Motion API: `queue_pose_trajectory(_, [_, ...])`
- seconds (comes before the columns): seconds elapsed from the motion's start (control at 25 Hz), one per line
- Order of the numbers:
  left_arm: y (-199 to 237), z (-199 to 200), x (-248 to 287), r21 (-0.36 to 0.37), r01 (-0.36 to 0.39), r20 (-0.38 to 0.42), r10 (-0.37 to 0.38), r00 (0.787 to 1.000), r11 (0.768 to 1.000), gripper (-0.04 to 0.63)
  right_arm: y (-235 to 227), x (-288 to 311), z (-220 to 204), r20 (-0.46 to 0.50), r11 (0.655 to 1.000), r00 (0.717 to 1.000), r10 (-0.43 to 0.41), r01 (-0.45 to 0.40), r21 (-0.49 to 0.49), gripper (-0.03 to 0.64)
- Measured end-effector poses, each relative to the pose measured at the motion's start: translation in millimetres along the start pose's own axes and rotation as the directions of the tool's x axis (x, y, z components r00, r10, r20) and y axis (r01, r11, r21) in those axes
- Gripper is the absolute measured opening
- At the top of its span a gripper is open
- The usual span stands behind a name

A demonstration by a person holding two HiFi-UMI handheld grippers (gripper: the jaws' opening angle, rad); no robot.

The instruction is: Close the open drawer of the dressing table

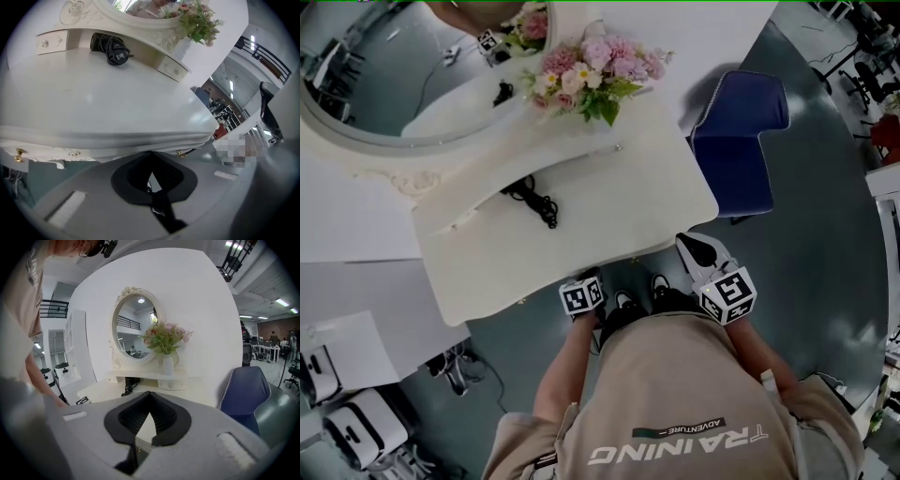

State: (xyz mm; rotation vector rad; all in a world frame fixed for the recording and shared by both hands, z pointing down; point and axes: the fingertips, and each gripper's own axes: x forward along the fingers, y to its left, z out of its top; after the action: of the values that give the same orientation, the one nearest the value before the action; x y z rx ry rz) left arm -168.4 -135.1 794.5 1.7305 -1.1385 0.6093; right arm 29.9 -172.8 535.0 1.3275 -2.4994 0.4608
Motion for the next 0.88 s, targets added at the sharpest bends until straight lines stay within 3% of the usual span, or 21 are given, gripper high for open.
queue_pose_trajectory(0.68, [8, 5, -1, -0.04, -0.044, 0.053, 0.047, 0.998, 0.998, 0.017, -11, -5, -4, -0.023, 0.999, 0.999, 0.031, -0.031, 0.019, 0.003])
queue_pose_trajectory(0.88, [-4, -16, -20, 0.005, -0.069, 0.048, 0.069, 0.996, 0.998, 0.017, -10, -6, -5, -0.013, 0.997, 0.997, 0.075, -0.075, 0.018, 0.003])
